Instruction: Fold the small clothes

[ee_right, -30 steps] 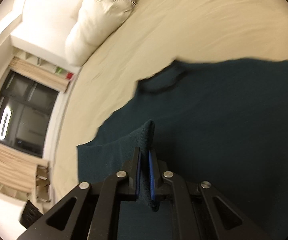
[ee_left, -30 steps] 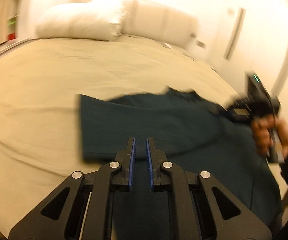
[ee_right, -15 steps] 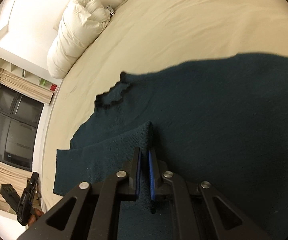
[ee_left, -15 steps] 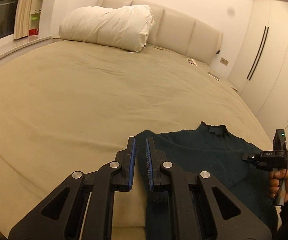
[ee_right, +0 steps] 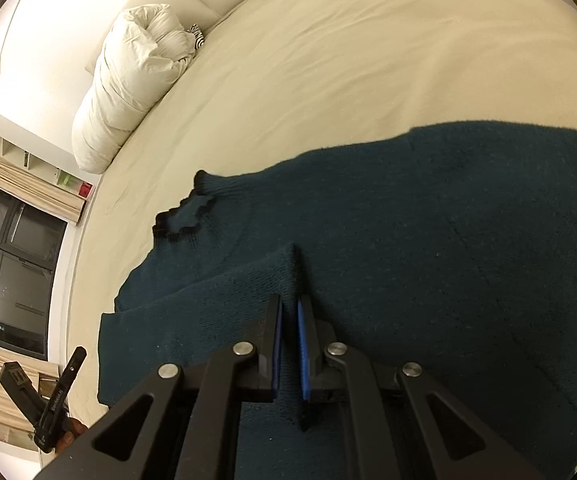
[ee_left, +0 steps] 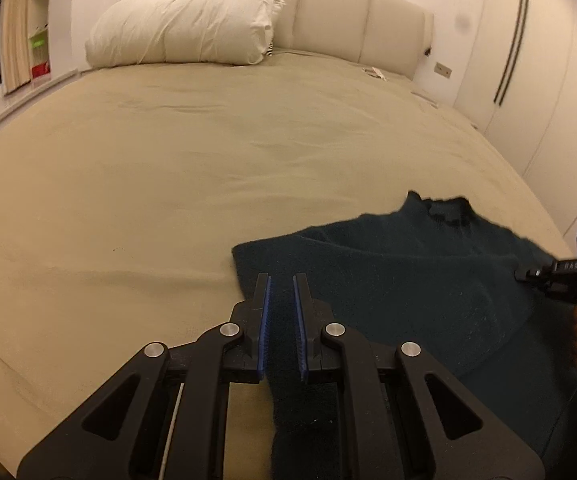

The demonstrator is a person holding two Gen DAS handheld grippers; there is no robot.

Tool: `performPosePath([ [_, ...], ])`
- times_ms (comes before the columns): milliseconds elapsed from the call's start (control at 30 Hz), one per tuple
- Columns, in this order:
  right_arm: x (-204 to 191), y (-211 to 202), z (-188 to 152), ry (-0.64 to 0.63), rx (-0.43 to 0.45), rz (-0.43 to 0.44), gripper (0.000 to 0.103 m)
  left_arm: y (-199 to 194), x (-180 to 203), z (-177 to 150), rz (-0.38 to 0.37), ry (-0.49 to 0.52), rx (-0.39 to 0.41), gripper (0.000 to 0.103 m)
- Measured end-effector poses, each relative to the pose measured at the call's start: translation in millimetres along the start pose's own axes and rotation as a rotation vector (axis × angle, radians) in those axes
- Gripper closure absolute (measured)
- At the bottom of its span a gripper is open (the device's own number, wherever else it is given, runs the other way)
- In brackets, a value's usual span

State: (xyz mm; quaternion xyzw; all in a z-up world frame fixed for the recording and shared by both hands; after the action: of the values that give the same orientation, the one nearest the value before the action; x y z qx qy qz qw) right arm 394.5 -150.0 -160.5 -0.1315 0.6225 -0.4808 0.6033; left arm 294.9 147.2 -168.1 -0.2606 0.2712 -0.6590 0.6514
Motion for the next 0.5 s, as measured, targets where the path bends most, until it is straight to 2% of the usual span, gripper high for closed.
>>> performPosePath([
  [133, -1, -4, 1, 0.002, 0.004, 0.001, 0.096, 21, 20, -6, 0.042, 0.109, -0.041, 0.093],
  [200, 2, -3, 2, 0.013, 0.004, -0.004, 0.096, 47, 28, -17, 0.056, 0.177, -0.149, 0.093],
  [233, 6, -2, 4, 0.032, 0.001, 0.005, 0.096, 57, 30, -23, 0.057, 0.201, -0.174, 0.093],
  [333, 14, -6, 6, 0.063, 0.015, 0.004, 0.098, 57, 34, -25, 0.074, 0.243, -0.15, 0.093],
  [433, 12, -21, 7, 0.064, 0.074, -0.065, 0.092, 49, 33, -20, 0.09, 0.227, -0.147, 0.093],
  [467, 6, -30, 5, 0.045, 0.109, -0.086, 0.088, 41, 34, -17, 0.095, 0.215, -0.118, 0.093],
  [500, -1, -36, 2, 0.024, 0.131, -0.071, 0.088, 34, 35, -14, 0.1, 0.214, -0.092, 0.093],
])
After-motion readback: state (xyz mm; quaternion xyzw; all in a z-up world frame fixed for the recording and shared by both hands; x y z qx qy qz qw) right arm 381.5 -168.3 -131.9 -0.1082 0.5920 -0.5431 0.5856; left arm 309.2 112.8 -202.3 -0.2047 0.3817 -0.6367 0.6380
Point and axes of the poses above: each gripper's, at about its wrist camera, not at the fingertips, and y roughly the way its jaws point, x to its right, z to its top, the point moved 3 cm from there along y, roughly the way its jaws point, and after that the axes turned 11 degrees about y, right-handed, at the moved point
